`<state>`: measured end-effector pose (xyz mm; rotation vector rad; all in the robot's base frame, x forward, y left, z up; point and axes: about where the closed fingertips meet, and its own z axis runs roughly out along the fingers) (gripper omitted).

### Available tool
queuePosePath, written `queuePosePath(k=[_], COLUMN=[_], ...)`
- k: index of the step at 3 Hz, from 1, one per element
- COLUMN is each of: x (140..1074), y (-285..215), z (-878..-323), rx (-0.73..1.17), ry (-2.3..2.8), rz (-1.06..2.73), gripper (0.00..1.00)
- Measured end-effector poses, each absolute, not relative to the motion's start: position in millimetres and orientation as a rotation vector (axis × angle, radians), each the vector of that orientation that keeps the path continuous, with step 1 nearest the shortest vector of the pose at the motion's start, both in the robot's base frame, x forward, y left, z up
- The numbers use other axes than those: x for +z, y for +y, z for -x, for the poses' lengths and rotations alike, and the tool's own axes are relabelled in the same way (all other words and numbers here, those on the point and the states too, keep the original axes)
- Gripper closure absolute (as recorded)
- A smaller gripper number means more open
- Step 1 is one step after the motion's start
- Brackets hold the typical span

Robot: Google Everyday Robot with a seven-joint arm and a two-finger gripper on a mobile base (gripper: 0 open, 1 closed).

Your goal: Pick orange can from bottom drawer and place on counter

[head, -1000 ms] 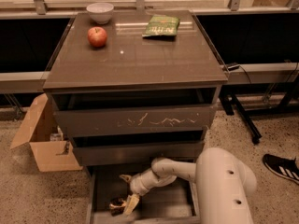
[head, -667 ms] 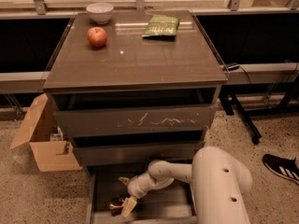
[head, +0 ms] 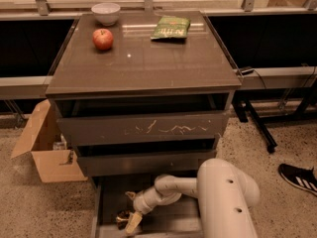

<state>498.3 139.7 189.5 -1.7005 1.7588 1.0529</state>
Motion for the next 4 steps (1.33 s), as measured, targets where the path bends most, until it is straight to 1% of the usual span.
queuePosePath(k=[3,4], x=[154.5,140.2], y=[126.3,129.9], z=[-524.7,-525.9], rx=[1.064,1.08], ry=[1.821,1.84], rz=[1.65,1.657], gripper=[0.0,0.02])
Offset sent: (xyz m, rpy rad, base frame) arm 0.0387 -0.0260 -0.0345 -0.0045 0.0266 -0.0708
